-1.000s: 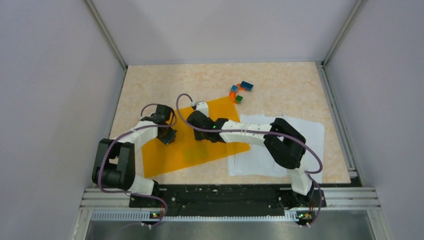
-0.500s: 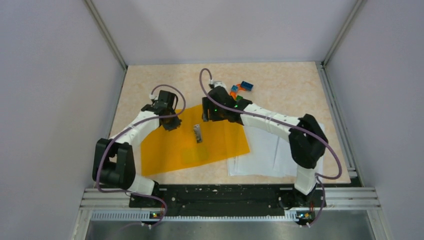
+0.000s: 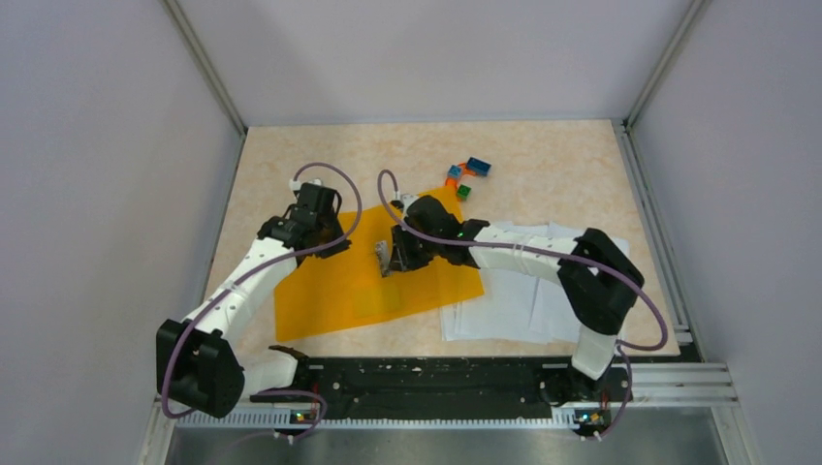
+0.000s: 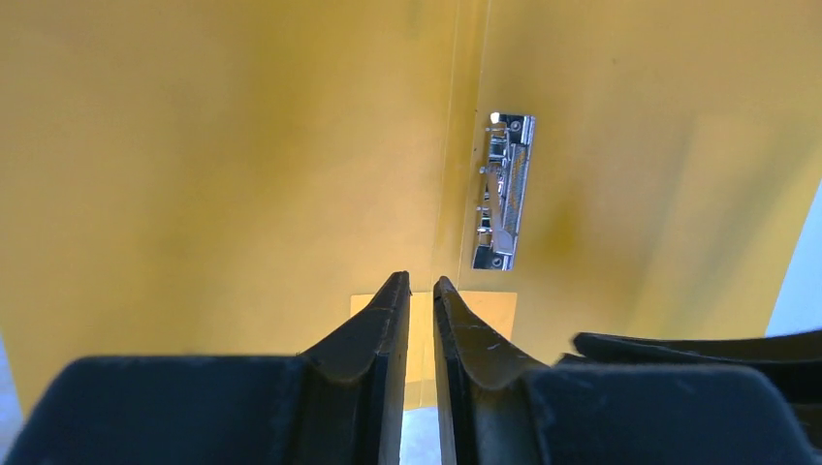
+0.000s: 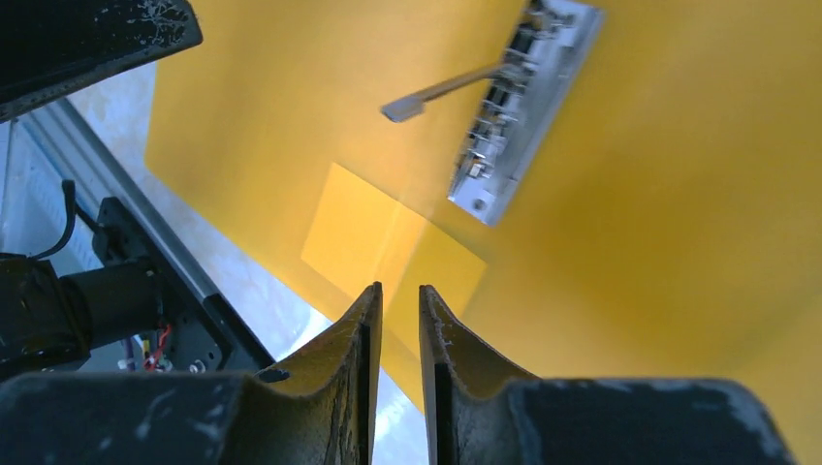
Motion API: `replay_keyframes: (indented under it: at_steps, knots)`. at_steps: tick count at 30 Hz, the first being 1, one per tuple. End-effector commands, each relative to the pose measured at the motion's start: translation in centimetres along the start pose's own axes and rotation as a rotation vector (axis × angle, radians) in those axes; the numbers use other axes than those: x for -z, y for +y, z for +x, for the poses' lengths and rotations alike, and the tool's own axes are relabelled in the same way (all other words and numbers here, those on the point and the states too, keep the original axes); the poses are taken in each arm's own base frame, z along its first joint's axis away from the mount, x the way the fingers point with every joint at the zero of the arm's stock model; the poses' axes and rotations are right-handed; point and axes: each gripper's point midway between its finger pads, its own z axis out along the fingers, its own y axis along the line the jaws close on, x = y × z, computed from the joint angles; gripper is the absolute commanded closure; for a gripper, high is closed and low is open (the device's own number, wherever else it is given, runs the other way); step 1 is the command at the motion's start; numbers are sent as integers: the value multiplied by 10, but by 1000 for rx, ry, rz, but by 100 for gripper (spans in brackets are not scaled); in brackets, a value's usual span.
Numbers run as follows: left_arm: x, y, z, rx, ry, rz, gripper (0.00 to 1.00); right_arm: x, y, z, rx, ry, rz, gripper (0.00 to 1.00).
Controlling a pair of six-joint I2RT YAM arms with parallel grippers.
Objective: Put the files into the folder
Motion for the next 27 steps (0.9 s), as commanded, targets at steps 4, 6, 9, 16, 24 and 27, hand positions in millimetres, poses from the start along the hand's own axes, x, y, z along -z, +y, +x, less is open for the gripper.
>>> replay_keyframes:
  at_steps: [4, 6, 9, 16, 24, 27]
  knots:
    - [9, 4, -10, -7, -43, -25, 80, -47, 44, -11, 13, 10, -187, 80]
    - [11, 4, -12, -12, -45, -26, 80, -57, 42, -13, 11, 13, -178, 80]
    - [13, 3, -14, -17, -44, -25, 79, -71, 36, -20, 6, 15, -154, 80]
    - [11, -1, -11, -43, -30, -3, 76, -95, 8, -51, -59, -13, -106, 80]
    - [4, -10, -8, -69, 4, 36, 72, -118, -10, -72, -110, -28, -72, 78]
    - [1, -14, -4, -68, 26, 60, 69, -124, -14, -74, -119, -25, -66, 74]
